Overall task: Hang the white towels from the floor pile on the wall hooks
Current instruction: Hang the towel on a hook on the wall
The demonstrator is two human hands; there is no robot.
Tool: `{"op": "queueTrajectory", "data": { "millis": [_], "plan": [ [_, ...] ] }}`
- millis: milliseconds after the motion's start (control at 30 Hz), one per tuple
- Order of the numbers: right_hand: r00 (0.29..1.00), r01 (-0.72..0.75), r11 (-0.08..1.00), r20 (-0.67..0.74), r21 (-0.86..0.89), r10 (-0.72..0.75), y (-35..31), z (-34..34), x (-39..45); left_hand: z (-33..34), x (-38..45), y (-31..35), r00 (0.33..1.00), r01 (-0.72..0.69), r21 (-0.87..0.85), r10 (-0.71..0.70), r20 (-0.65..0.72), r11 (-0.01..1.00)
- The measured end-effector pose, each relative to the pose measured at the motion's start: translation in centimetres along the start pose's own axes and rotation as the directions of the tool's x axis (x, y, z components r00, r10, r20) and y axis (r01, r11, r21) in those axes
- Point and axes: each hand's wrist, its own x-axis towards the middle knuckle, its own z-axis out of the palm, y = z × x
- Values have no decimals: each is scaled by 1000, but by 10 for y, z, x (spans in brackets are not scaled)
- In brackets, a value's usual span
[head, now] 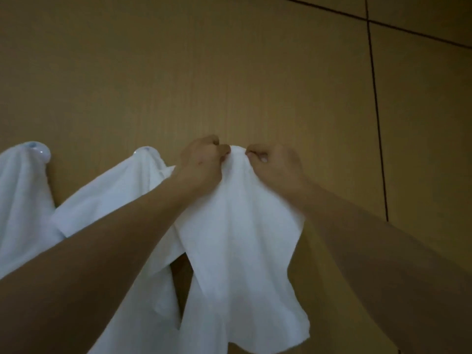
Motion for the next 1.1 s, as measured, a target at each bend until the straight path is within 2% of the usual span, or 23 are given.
{"op": "queueTrajectory", "data": {
  "millis": [100,200,300,367,433,500,533,567,667,733,800,833,933,1033,1100],
  "plan": [
    [996,-83,968,-1,237,85,13,15,-16,17,-21,17,996,48,-8,-49,-73,999],
    [991,-136,930,51,341,126,12,27,-23,21,-23,27,981,189,-42,-191,-38,981],
    [994,-109,931,66,349,92,7,29,-33,21,-20,32,958,284,-28,-284,-24,958],
    [997,-59,946,64,320,40,6,30,-45,21,-28,39,958,284,-56,-286,-37,957],
    [999,-34,944,50,327,19,5,33,-59,19,-42,46,962,267,35,-264,-71,963],
    [999,-36,961,34,273,28,2,38,-74,16,-58,51,967,246,194,-226,-119,950],
    [1000,-25,981,19,190,22,1,40,-81,15,-65,52,968,246,231,-224,-117,941],
    [1000,-5,996,1,91,5,0,40,-86,14,-73,52,967,252,220,-237,-93,942],
    [1000,-2,997,-23,-79,0,-4,36,-99,12,-96,51,954,299,-27,-298,43,954],
    [995,-57,998,84,-40,61,-7,32,-106,10,-110,51,957,285,-68,-279,84,956],
    [947,-199,979,267,50,179,-15,26,-112,6,-121,51,956,278,-97,-266,120,956],
    [918,-248,968,325,25,227,-19,22,-116,4,-126,50,956,264,-88,-248,158,960],
    [870,-286,948,377,-139,318,-31,9,-127,-7,-142,43,943,180,-12,-169,286,984],
    [810,-366,909,413,-200,417,-44,-11,-139,-24,-154,39,957,114,-80,-88,278,990],
    [802,-389,879,368,-277,471,-59,-29,-151,-40,-161,35,968,85,-153,-45,248,985]
  ]
}}
